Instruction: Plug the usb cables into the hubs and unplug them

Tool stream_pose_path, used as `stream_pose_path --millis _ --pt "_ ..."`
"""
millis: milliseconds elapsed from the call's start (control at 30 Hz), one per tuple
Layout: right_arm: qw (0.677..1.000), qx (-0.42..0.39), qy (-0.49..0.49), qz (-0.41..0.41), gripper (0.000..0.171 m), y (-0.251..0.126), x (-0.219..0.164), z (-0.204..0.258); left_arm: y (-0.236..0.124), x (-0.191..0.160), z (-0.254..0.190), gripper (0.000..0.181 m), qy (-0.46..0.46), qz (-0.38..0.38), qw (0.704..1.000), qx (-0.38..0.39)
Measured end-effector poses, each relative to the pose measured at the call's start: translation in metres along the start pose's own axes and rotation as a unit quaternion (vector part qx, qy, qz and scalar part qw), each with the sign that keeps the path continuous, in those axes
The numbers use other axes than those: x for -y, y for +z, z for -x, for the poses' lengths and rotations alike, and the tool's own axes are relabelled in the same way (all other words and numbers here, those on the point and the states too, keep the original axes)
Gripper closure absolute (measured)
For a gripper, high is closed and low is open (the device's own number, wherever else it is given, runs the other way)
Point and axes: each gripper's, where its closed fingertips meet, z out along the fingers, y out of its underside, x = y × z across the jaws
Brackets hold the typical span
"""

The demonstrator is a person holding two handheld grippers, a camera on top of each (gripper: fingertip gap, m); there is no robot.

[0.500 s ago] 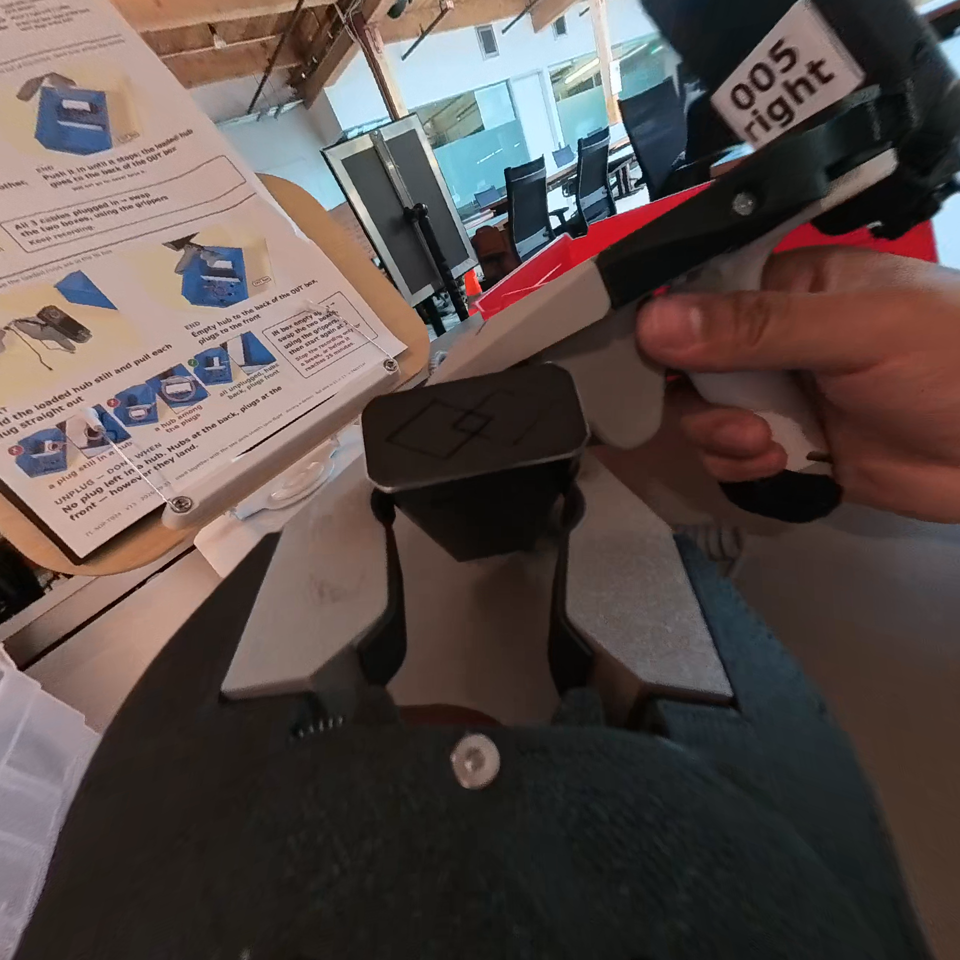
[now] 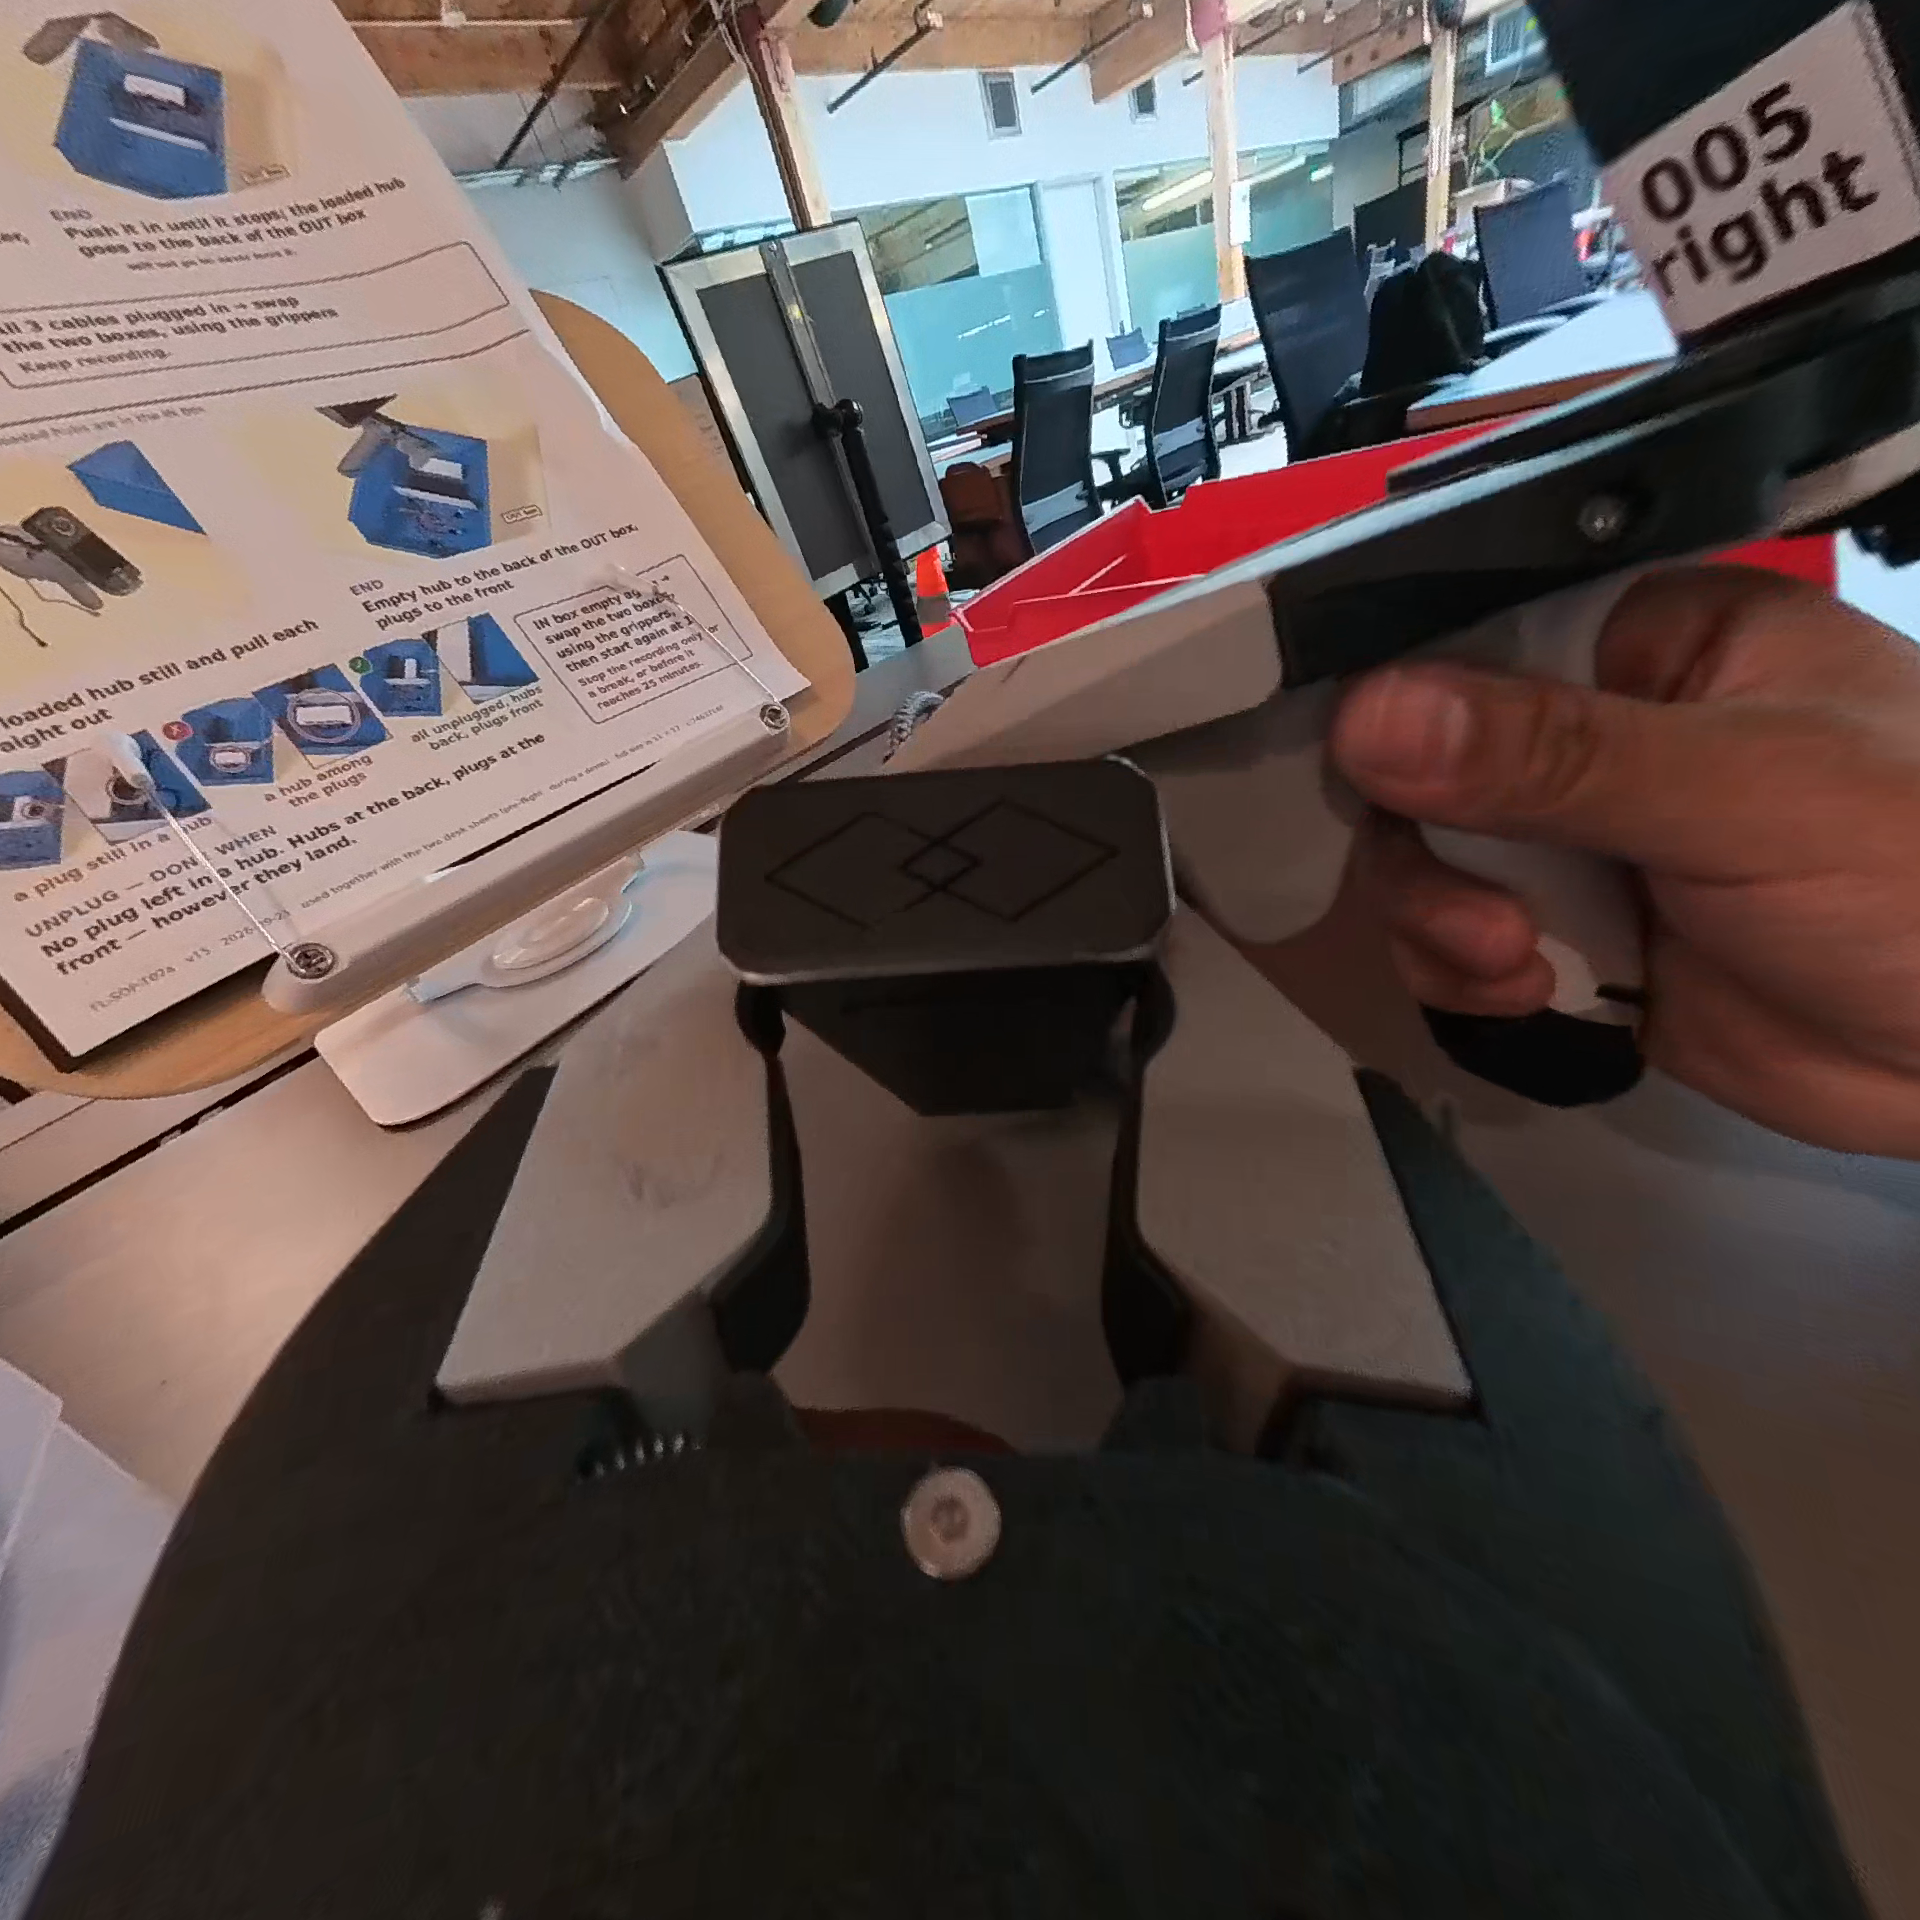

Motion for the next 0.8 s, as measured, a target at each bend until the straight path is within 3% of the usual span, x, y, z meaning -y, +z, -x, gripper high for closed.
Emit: stream_pose_path --millis 167,467,733,800 --pt "1.0 0.003 -0.014 -0.001 0.164 -0.003 0.002 0.002 -0.002 0.0 0.001 0.115 0.048 0.011 0.999 0.002" --pt "0.996 0.07 0.057 -0.014 0.163 -0.005 0.001 0.005 -0.005 0.006 -0.003 0.115 0.038 -0.006 0.999 -0.013" --pt "0.99 0.113 0.084 -0.025 0.15 -0.003 0.003 0.014 -0.008 0.013 -0.001 0.115 -0.035 -0.039 0.997 -0.05" --pt "0.987 0.119 0.103 -0.017 0.153 -0.002 0.0 0.012 -0.008 0.014 -0.001 0.115 -0.03 -0.04 0.998 -0.048"
